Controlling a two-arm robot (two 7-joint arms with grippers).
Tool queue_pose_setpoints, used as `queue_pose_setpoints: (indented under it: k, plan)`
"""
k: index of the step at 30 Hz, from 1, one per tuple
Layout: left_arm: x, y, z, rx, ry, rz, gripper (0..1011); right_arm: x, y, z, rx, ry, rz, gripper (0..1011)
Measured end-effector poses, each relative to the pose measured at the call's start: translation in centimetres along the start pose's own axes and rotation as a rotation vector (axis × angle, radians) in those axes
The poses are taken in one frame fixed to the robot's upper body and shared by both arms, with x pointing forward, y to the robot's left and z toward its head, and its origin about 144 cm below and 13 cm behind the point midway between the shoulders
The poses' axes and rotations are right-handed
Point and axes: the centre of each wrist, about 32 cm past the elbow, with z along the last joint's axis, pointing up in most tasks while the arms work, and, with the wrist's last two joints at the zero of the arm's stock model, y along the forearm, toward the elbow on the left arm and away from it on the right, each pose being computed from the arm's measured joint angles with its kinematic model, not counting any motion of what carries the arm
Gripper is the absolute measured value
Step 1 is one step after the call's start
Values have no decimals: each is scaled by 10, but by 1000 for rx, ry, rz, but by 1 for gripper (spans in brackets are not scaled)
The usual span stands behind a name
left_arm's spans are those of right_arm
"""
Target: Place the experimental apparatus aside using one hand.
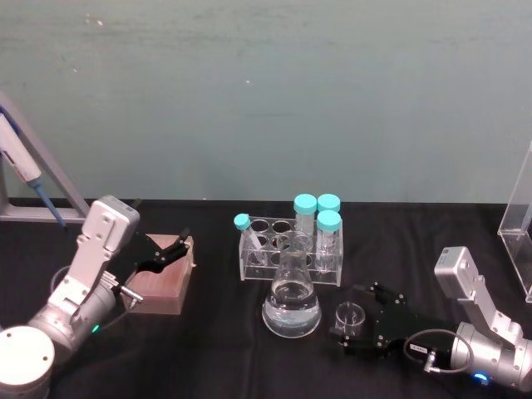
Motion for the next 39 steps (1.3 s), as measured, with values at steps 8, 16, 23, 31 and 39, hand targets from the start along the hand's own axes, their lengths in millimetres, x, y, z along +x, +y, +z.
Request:
queue_pose_setpoints:
  k: [8, 16, 23, 31, 39]
  plan:
    - [0, 0, 0, 0, 0, 0, 1000, 1, 1, 0, -9, 3, 2, 1003]
    - [0, 0, 0, 0, 0, 0, 1000, 1, 3, 0, -12, 4, 6, 1003]
    - [0, 0, 0, 0, 0, 0, 1000, 1, 4, 0, -18, 5, 10, 1003]
    - [0, 0, 0, 0, 0, 0, 1000, 1, 5, -1, -26, 7, 10, 1003]
    - [0, 0, 0, 0, 0, 0, 1000, 3, 5, 0, -32, 17, 1, 1003]
